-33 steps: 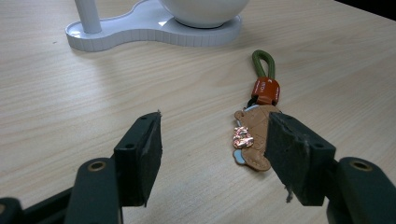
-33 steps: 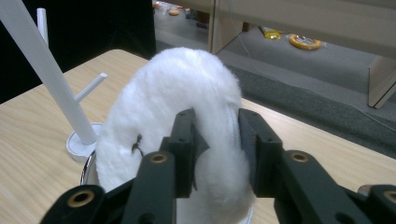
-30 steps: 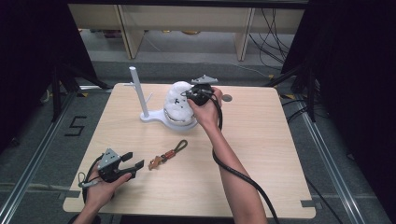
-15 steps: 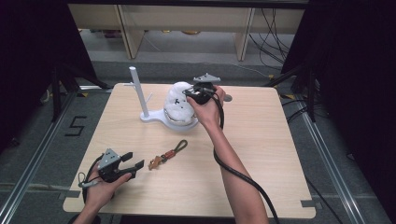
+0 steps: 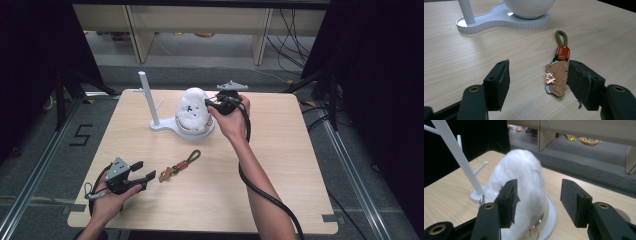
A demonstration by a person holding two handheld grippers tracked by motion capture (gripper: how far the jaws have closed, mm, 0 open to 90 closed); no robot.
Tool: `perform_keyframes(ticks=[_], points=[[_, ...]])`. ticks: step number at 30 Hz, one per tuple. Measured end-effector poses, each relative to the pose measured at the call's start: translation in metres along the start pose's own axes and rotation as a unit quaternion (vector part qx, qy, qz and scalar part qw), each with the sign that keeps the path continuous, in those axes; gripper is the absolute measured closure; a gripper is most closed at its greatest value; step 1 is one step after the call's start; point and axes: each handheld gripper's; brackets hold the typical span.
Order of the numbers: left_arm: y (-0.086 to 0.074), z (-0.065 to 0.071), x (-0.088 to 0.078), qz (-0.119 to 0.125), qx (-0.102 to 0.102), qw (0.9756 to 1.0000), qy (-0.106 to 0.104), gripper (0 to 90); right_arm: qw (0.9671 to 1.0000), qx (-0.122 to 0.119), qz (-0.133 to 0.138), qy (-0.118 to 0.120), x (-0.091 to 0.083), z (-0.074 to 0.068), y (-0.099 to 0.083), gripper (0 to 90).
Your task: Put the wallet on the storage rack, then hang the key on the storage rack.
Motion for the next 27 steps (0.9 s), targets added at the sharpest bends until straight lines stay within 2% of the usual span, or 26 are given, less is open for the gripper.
perform_keyframes(ticks=[2,7,8,10,13,14,16,20,21,22,23,24,25,26,27], points=[[0.002,0.000,0.000,-0.003,0.005,1.0000,-0.002,33.8,1.0000,0.008,-0.004,0.000,-0.007,0.003,-0.005,48.6],[0.008,0.002,0.002,-0.008,0.012,0.9999,-0.008,33.7,0.9999,0.009,-0.008,-0.004,-0.019,0.012,-0.021,50.1],[0.011,0.003,0.003,-0.013,0.016,0.9997,-0.009,34.0,0.9997,0.012,-0.017,-0.010,-0.027,0.016,-0.032,51.5],[0.013,0.004,0.004,-0.016,0.019,0.9996,-0.013,34.4,0.9997,0.010,-0.021,-0.011,-0.029,0.018,-0.036,52.2],[0.018,0.006,0.008,-0.022,0.027,0.9992,-0.021,35.7,0.9993,0.008,-0.034,-0.015,-0.041,0.025,-0.056,56.1],[0.021,0.007,0.010,-0.028,0.031,0.9989,-0.023,36.1,0.9990,0.012,-0.040,-0.015,-0.049,0.030,-0.069,58.6],[0.023,0.008,0.012,-0.032,0.034,0.9984,-0.030,36.2,0.9990,0.008,-0.042,-0.017,-0.053,0.033,-0.074,59.9],[0.028,0.010,0.016,-0.048,0.042,0.9974,-0.035,36.4,0.9978,0.032,-0.048,-0.032,-0.080,0.049,-0.107,61.9],[0.028,0.010,0.016,-0.048,0.042,0.9974,-0.035,36.5,0.9978,0.032,-0.048,-0.032,-0.080,0.049,-0.107,61.9],[0.030,0.010,0.017,-0.053,0.044,0.9968,-0.042,36.5,0.9967,0.050,-0.052,-0.037,-0.091,0.053,-0.118,61.9],[0.030,0.010,0.017,-0.053,0.044,0.9968,-0.042,36.6,0.9967,0.050,-0.052,-0.037,-0.091,0.053,-0.118,61.9],[0.032,0.010,0.018,-0.060,0.043,0.9963,-0.044,36.6,0.9955,0.061,-0.058,-0.043,-0.102,0.058,-0.130,62.0],[0.032,0.010,0.018,-0.060,0.043,0.9963,-0.044,36.6,0.9955,0.061,-0.058,-0.043,-0.102,0.058,-0.130,62.0],[0.033,0.011,0.018,-0.063,0.042,0.9962,-0.043,36.8,0.9941,0.073,-0.068,-0.041,-0.112,0.060,-0.142,62.8],[0.034,0.011,0.019,-0.062,0.040,0.9963,-0.046,36.8,0.9941,0.073,-0.068,-0.041,-0.112,0.060,-0.142,62.8]])
Point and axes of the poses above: each handheld gripper's, and its own axes: x roughly forward along the jaws, y roughly out of its top, z roughly to its right
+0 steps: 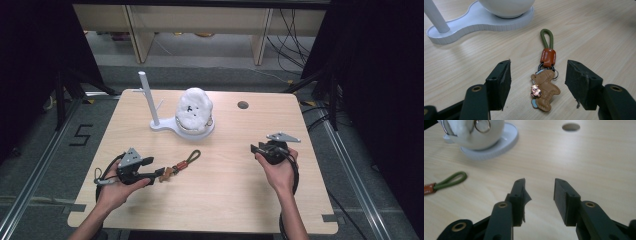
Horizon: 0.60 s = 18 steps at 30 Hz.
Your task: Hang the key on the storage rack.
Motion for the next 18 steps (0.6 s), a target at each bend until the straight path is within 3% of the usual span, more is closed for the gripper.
perform_keyframes(ticks=[1,2,3,5,8,9,12,13,18], points=[[0.002,0.000,0.001,-0.010,-0.001,0.9999,-0.005,37.3,0.9997,0.006,-0.021,-0.014,-0.006,0.004,-0.009,63.2],[0.002,0.000,0.001,-0.010,-0.001,0.9999,-0.005,37.5,0.9997,0.006,-0.021,-0.014,-0.006,0.004,-0.009,63.2],[0.006,0.000,0.001,-0.019,0.000,0.9998,-0.009,37.8,0.9988,0.000,-0.046,-0.016,-0.009,0.008,-0.014,63.2],[0.010,0.001,0.001,-0.024,0.002,0.9997,-0.009,38.2,0.9979,0.005,-0.059,-0.026,-0.012,0.012,-0.017,63.3],[0.014,0.000,0.002,-0.028,0.004,0.9995,-0.014,38.6,0.9977,0.004,-0.066,-0.018,-0.014,0.015,-0.018,63.2],[0.018,-0.001,0.001,-0.048,0.016,0.9986,-0.015,38.7,0.9964,0.005,-0.082,-0.020,-0.017,0.016,-0.019,62.8],[0.021,-0.001,0.002,-0.052,0.012,0.9983,-0.022,39.4,0.9949,0.018,-0.097,-0.021,-0.020,0.015,-0.019,62.6],[0.026,-0.002,0.000,-0.066,0.025,0.9972,-0.024,39.8,0.9932,0.022,-0.112,-0.022,-0.020,0.015,-0.019,61.6],[0.033,-0.003,0.000,-0.083,0.029,0.9957,-0.030,42.6,0.9932,0.017,-0.114,-0.016,-0.021,0.018,-0.018,60.5]])
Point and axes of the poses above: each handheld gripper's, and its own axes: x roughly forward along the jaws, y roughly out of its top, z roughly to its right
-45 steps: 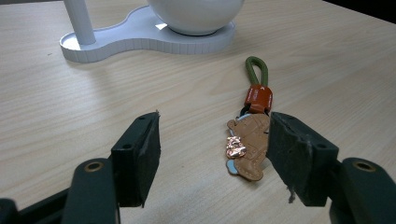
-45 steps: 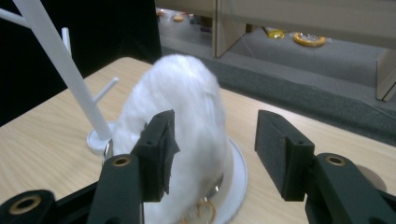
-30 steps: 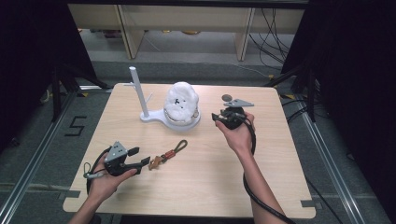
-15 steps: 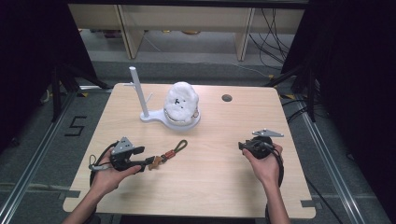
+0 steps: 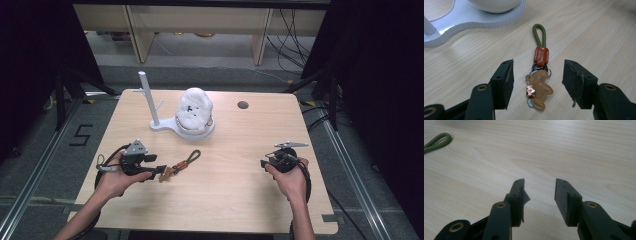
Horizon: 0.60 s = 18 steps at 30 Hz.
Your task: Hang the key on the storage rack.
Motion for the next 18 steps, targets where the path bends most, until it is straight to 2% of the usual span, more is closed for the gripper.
perform_keyframes(ticks=[1,2,3,6,7,10,11,12,13,14,15,16,17,18], points=[[0.003,-0.001,0.000,-0.016,0.007,0.9998,-0.005,43.2,1.0000,0.000,-0.002,0.002,-0.001,-0.001,0.000,60.1],[0.003,-0.001,0.000,-0.016,0.007,0.9998,-0.005,43.5,1.0000,0.000,-0.002,0.002,-0.001,-0.001,0.000,60.1],[0.006,-0.001,0.002,-0.034,0.014,0.9992,-0.013,44.0,0.9999,0.007,-0.010,-0.008,-0.002,-0.003,0.001,60.0],[0.009,-0.001,0.006,-0.044,0.017,0.9988,-0.015,45.7,0.9999,0.000,-0.009,0.005,-0.001,-0.002,0.000,60.0],[0.011,-0.001,0.008,-0.058,0.027,0.9978,-0.016,46.0,0.9999,0.002,-0.013,0.001,-0.001,-0.003,0.000,59.9],[0.017,-0.001,0.017,-0.083,0.034,0.9957,-0.022,46.1,0.9998,0.005,-0.018,0.005,-0.001,-0.003,0.000,59.9],[0.019,-0.002,0.019,-0.095,0.045,0.9941,-0.027,46.3,0.9999,0.001,-0.013,0.002,0.000,-0.003,0.000,59.9],[0.020,-0.001,0.021,-0.100,0.045,0.9936,-0.026,46.4,0.9999,0.005,-0.015,0.001,0.000,-0.002,0.000,59.8],[0.023,-0.002,0.025,-0.123,0.058,0.9902,-0.030,46.3,0.9999,0.005,-0.014,0.004,0.001,-0.002,0.000,59.8],[0.023,-0.002,0.025,-0.123,0.058,0.9902,-0.030,46.4,0.9999,0.005,-0.014,0.004,0.001,-0.002,0.000,59.8],[0.025,-0.003,0.027,-0.140,0.066,0.9873,-0.035,46.4,0.9999,-0.003,-0.009,0.004,0.001,-0.001,0.000,59.9],[0.025,-0.001,0.031,-0.139,0.051,0.9883,-0.036,46.4,0.9999,-0.003,-0.009,0.004,0.001,-0.001,0.000,59.9],[0.027,-0.002,0.035,-0.158,0.059,0.9851,-0.035,46.4,1.0000,-0.001,-0.004,0.004,0.000,-0.001,0.000,59.9],[0.027,-0.002,0.035,-0.158,0.059,0.9851,-0.035,46.4,1.0000,-0.001,-0.004,0.004,0.000,-0.001,0.000,59.9]])
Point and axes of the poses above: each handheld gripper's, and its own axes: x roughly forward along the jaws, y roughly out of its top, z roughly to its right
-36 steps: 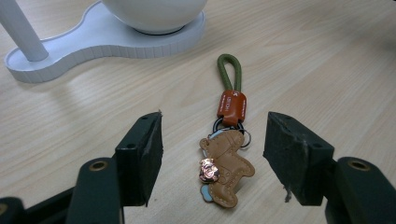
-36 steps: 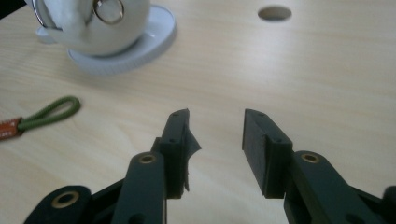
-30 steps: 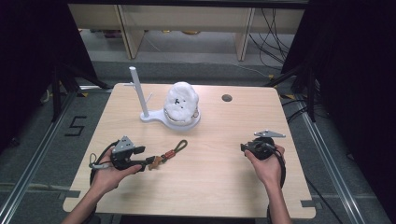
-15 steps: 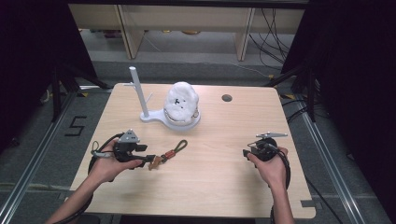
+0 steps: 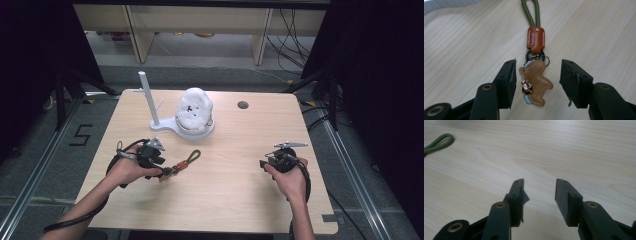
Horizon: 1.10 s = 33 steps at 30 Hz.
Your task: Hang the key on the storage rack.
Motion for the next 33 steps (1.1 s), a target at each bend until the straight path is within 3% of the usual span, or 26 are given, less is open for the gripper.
perform_keyframes(ticks=[4,5,8,12,14,16,17,18,22,23,26,27,33], points=[[0.005,0.000,0.006,-0.009,-0.009,0.9999,-0.002,46.4,1.0000,0.004,0.006,-0.005,0.000,0.001,0.000,59.9],[0.007,-0.001,0.008,-0.010,-0.008,0.9999,0.001,46.4,0.9999,-0.009,0.002,-0.013,0.000,0.003,-0.001,59.8],[0.011,-0.002,0.010,-0.014,-0.007,0.9999,0.004,46.4,0.9999,0.013,-0.004,-0.007,-0.001,-0.001,0.000,59.7],[0.017,-0.003,0.016,-0.021,-0.003,0.9998,0.007,46.7,1.0000,0.004,0.005,0.000,0.001,-0.001,0.000,59.9],[0.021,-0.003,0.019,-0.025,-0.001,0.9997,0.006,46.7,0.9999,-0.008,0.003,-0.012,0.001,0.001,-0.001,59.9],[0.024,-0.002,0.023,-0.030,-0.005,0.9995,0.005,46.7,0.9999,0.008,0.007,-0.005,0.001,-0.002,0.000,59.9],[0.025,-0.001,0.024,-0.039,-0.006,0.9992,0.008,46.6,0.9999,-0.009,0.004,-0.014,0.000,0.001,-0.001,59.9],[0.027,-0.002,0.025,-0.040,0.005,0.9991,0.010,46.6,0.9999,-0.001,0.001,-0.014,0.000,0.000,-0.001,59.9],[0.032,-0.002,0.027,-0.042,0.004,0.9991,0.006,46.5,0.9998,0.020,0.002,-0.001,0.000,-0.004,0.000,59.9],[0.033,-0.002,0.027,-0.042,0.005,0.9991,0.006,46.5,0.9999,-0.005,0.011,-0.004,0.002,-0.001,-0.001,59.9],[0.036,-0.001,0.029,-0.045,0.006,0.9990,0.006,46.5,1.0000,0.005,0.008,-0.003,0.001,-0.003,-0.001,59.9],[0.038,-0.003,0.029,-0.060,0.021,0.9979,0.005,46.5,0.9999,-0.008,0.002,-0.012,0.002,-0.001,-0.001,59.9],[0.041,-0.001,0.036,-0.070,0.020,0.9974,0.004,46.7,0.9999,-0.008,0.002,-0.010,0.003,-0.001,-0.001,59.9]])
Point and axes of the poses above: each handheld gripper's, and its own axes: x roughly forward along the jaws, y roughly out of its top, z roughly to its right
